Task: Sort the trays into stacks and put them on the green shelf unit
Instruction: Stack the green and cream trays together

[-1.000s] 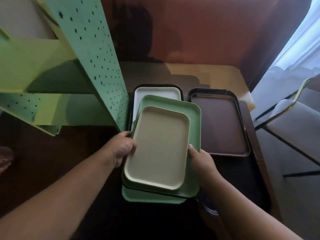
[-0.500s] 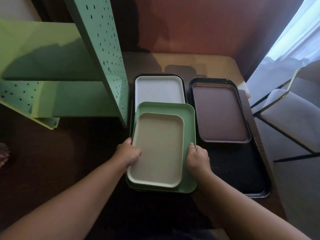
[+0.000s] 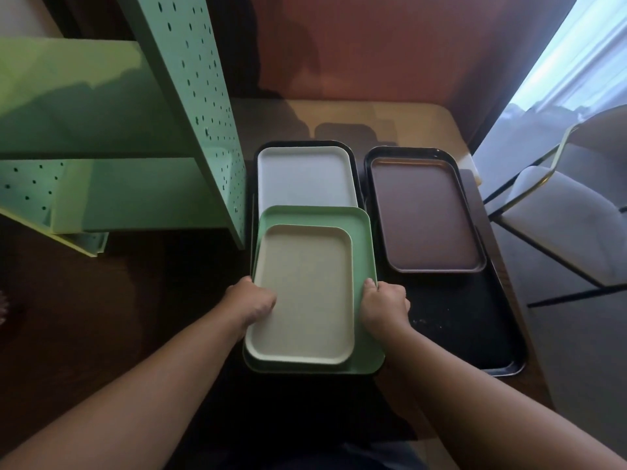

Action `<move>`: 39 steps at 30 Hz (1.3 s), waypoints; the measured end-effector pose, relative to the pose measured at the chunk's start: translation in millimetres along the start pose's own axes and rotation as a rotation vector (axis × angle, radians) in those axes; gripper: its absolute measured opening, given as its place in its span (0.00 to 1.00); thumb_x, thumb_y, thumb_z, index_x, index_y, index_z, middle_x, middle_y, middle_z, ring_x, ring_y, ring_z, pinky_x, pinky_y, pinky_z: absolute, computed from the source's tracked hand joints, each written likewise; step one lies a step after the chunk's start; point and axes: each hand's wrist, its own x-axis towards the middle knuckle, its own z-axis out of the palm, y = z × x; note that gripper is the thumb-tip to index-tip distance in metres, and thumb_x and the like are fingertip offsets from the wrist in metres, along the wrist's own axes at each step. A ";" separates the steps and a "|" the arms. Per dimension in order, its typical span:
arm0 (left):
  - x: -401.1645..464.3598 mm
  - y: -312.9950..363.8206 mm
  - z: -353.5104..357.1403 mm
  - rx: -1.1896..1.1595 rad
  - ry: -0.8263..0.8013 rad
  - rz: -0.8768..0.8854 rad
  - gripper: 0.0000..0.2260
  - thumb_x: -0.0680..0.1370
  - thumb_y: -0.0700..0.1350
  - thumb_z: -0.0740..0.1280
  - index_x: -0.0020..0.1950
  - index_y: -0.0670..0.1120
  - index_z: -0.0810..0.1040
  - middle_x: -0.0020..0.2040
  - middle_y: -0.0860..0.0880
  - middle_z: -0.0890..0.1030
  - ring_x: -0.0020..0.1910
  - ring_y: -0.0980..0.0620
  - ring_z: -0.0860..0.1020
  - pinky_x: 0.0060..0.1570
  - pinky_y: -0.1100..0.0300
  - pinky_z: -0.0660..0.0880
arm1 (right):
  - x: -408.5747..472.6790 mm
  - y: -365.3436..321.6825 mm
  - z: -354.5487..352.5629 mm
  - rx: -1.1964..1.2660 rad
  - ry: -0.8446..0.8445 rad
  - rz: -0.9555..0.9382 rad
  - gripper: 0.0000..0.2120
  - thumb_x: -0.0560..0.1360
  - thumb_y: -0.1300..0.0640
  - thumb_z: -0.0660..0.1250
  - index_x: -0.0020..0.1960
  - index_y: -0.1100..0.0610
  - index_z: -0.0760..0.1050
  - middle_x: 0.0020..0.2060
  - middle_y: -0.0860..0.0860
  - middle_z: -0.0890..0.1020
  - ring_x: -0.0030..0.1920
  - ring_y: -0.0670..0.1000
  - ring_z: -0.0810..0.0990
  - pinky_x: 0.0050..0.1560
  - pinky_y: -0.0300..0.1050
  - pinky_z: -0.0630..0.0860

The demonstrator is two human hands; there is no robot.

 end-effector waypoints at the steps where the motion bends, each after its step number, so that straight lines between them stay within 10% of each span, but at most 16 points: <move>1: 4.2 -0.3 -0.1 -0.003 -0.011 -0.020 0.32 0.60 0.46 0.68 0.65 0.45 0.76 0.56 0.40 0.83 0.52 0.36 0.84 0.54 0.39 0.83 | -0.2 -0.2 1.1 -0.008 0.010 0.006 0.24 0.84 0.45 0.51 0.60 0.63 0.77 0.64 0.58 0.71 0.61 0.58 0.69 0.58 0.51 0.67; 7: -40.8 32.9 -5.8 -0.092 -0.056 -0.057 0.09 0.69 0.39 0.70 0.48 0.40 0.77 0.51 0.36 0.82 0.53 0.33 0.82 0.61 0.38 0.80 | 0.9 -3.0 1.1 -0.052 -0.025 0.010 0.25 0.84 0.46 0.49 0.64 0.63 0.74 0.63 0.62 0.71 0.59 0.62 0.74 0.61 0.54 0.71; 9: -26.4 26.6 -5.1 -0.092 -0.067 -0.071 0.17 0.58 0.43 0.74 0.45 0.41 0.78 0.52 0.35 0.83 0.53 0.32 0.83 0.60 0.37 0.80 | -1.5 -4.6 -1.8 -0.034 -0.024 0.013 0.26 0.83 0.44 0.50 0.63 0.62 0.75 0.61 0.61 0.74 0.58 0.62 0.76 0.62 0.56 0.74; 11: 2.6 14.9 -1.3 -0.109 -0.081 -0.087 0.26 0.52 0.49 0.73 0.47 0.41 0.80 0.55 0.36 0.83 0.54 0.32 0.83 0.59 0.36 0.80 | -4.8 -6.4 -4.1 0.006 -0.042 0.015 0.26 0.80 0.41 0.52 0.59 0.60 0.77 0.58 0.59 0.77 0.56 0.61 0.77 0.61 0.59 0.76; 16: -63.3 52.3 -2.5 -0.200 -0.050 -0.079 0.23 0.77 0.47 0.71 0.69 0.37 0.75 0.48 0.46 0.77 0.42 0.48 0.75 0.55 0.52 0.71 | -16.5 -9.3 -12.7 0.179 -0.059 0.001 0.17 0.70 0.42 0.63 0.46 0.54 0.79 0.51 0.56 0.81 0.44 0.57 0.83 0.45 0.54 0.83; 20: -72.6 70.3 4.3 -0.224 -0.014 0.005 0.24 0.81 0.45 0.69 0.73 0.37 0.71 0.53 0.45 0.72 0.52 0.47 0.71 0.55 0.53 0.67 | -20.1 -11.1 -30.6 0.334 -0.022 -0.053 0.13 0.70 0.43 0.68 0.43 0.53 0.82 0.41 0.51 0.86 0.41 0.54 0.86 0.45 0.58 0.84; 30: -43.9 161.1 102.5 -0.112 0.092 0.190 0.28 0.64 0.55 0.67 0.62 0.45 0.79 0.59 0.40 0.81 0.50 0.36 0.83 0.52 0.40 0.84 | 49.3 2.7 -143.9 0.532 0.060 0.027 0.23 0.70 0.53 0.74 0.61 0.54 0.71 0.51 0.52 0.82 0.48 0.53 0.84 0.50 0.54 0.83; 39: 10.8 195.5 203.1 -0.206 0.026 0.005 0.28 0.53 0.47 0.71 0.52 0.39 0.83 0.51 0.38 0.85 0.48 0.34 0.85 0.52 0.37 0.83 | 162.3 10.9 -218.2 0.368 -0.088 0.071 0.07 0.74 0.63 0.67 0.48 0.66 0.80 0.37 0.59 0.80 0.36 0.57 0.78 0.39 0.48 0.74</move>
